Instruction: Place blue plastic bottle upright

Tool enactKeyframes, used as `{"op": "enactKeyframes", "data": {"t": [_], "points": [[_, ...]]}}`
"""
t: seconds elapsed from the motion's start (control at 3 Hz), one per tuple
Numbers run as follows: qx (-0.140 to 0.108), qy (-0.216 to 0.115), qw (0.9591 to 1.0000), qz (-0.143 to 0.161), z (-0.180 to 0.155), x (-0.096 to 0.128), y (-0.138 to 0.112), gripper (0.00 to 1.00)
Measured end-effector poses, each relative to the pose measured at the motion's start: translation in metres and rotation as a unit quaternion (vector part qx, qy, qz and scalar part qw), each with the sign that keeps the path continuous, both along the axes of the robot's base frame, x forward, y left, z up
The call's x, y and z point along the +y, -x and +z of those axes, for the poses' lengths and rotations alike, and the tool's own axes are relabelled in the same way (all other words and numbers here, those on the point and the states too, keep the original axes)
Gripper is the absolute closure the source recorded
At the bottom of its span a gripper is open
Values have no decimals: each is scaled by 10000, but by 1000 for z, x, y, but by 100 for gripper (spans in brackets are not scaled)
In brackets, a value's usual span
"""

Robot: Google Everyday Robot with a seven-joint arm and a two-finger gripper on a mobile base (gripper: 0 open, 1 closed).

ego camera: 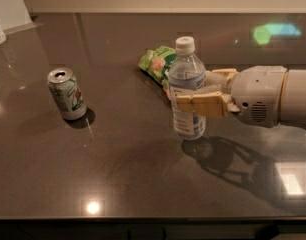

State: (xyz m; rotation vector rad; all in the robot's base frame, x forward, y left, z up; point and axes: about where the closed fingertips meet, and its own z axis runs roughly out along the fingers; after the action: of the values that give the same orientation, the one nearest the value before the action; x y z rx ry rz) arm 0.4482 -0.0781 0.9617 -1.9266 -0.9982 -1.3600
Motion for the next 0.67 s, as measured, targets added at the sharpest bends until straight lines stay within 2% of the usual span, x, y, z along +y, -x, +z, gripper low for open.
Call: {"op": "enactKeyframes", "data": {"t": [0.33, 0.67], "points": [[-287, -10, 9996, -59, -9, -8, -2, 100], [-314, -172, 9992, -161, -16, -13, -5, 100]]}}
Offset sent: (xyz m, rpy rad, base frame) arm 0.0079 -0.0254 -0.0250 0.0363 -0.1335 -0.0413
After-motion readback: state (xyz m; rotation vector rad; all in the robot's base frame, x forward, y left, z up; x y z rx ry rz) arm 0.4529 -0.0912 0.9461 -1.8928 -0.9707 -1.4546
